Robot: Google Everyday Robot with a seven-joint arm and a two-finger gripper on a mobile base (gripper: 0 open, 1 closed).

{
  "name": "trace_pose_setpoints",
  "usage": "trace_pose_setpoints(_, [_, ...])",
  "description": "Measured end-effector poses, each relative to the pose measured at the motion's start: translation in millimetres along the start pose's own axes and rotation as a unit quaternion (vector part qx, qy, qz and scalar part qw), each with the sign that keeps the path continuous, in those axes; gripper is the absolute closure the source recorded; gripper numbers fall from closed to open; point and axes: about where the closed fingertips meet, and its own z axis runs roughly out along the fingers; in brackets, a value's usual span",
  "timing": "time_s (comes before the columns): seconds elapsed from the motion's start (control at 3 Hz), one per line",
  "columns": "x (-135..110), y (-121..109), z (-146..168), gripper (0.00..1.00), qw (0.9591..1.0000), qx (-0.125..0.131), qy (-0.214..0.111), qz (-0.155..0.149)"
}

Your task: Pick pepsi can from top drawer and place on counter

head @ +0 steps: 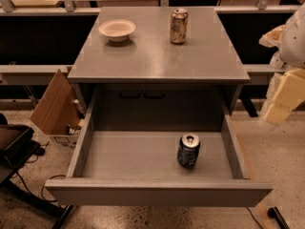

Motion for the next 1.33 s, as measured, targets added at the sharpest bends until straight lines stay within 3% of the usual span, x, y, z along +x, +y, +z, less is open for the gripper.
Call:
trace_pose_setpoints(0.33, [19.8, 2.8, 43.5, 0.0, 0.9966, -0.011, -0.078, 0.024])
trace_pose_setpoints(0.67, [30.1, 0.2, 97.9, 0.0, 0.9829, -0.008, -0.177, 0.048])
trace_pose_setpoints(1.0, [25.8, -9.7, 149.3, 0.0, 0.9576, 0.003, -0.275, 0.086])
trace_pose_setpoints(1.33, [18.4, -12.3, 191.1, 0.0, 0.9323, -0.001, -0.343, 0.114])
